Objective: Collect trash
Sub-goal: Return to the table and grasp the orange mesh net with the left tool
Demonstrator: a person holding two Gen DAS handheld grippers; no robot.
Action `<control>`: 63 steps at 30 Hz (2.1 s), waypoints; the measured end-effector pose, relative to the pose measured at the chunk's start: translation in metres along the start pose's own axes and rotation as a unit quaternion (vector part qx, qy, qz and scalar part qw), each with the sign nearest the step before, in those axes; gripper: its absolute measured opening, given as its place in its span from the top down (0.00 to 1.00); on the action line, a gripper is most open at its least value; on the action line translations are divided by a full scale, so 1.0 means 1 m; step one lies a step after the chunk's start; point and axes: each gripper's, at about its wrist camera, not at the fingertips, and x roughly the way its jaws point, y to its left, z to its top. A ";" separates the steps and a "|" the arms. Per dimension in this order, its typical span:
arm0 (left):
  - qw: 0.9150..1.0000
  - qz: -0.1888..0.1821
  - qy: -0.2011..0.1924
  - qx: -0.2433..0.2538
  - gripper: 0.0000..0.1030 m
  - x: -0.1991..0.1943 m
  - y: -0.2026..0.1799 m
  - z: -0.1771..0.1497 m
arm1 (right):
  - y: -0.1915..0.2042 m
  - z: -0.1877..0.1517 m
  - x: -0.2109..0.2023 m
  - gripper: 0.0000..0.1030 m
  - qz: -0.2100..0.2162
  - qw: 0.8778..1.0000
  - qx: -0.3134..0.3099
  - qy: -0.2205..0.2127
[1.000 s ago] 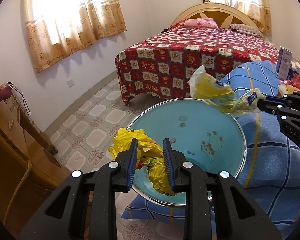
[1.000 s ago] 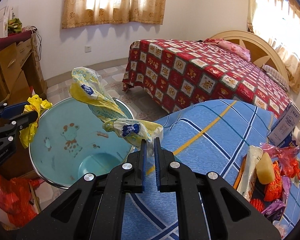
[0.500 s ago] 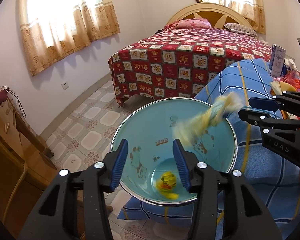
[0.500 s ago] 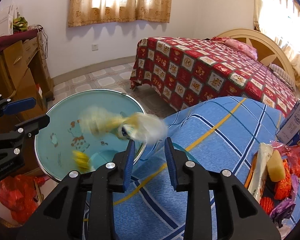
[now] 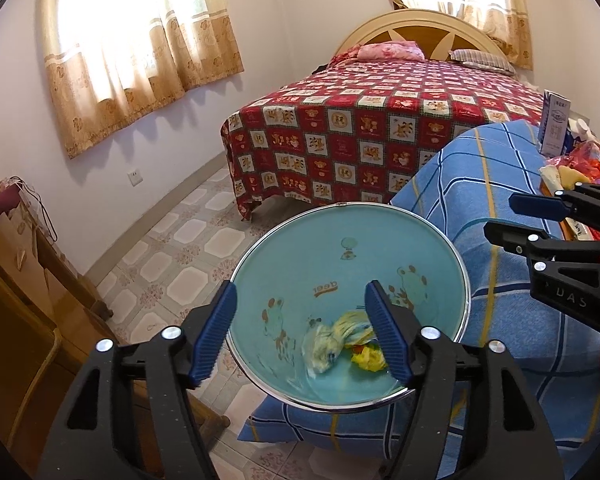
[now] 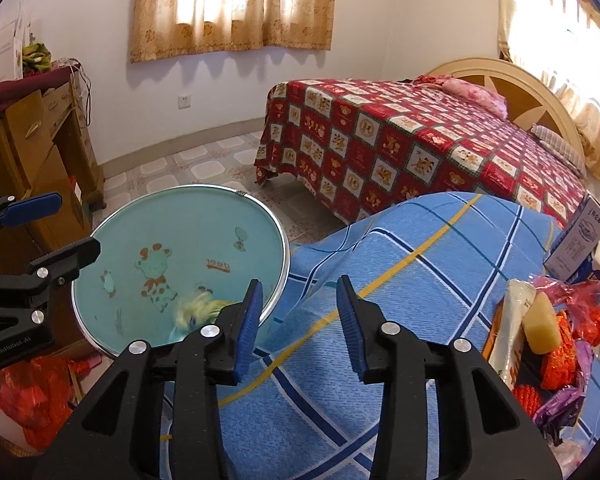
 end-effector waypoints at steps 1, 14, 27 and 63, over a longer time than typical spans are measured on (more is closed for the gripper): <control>1.000 0.001 -0.002 0.001 0.31 -0.002 -0.002 0.000 | -0.001 0.000 -0.003 0.60 0.000 1.000 0.002 -0.002; 0.999 -0.016 -0.004 0.029 0.21 -0.010 -0.034 0.002 | -0.042 -0.013 -0.074 0.50 -0.049 0.997 0.025 -0.046; 0.987 -0.128 -0.021 0.096 0.21 -0.031 -0.149 0.000 | -0.163 -0.108 -0.162 0.44 -0.214 0.965 0.149 -0.035; 0.953 -0.251 -0.008 0.168 0.81 -0.053 -0.264 -0.004 | -0.233 -0.207 -0.178 0.43 -0.246 0.928 0.279 -0.017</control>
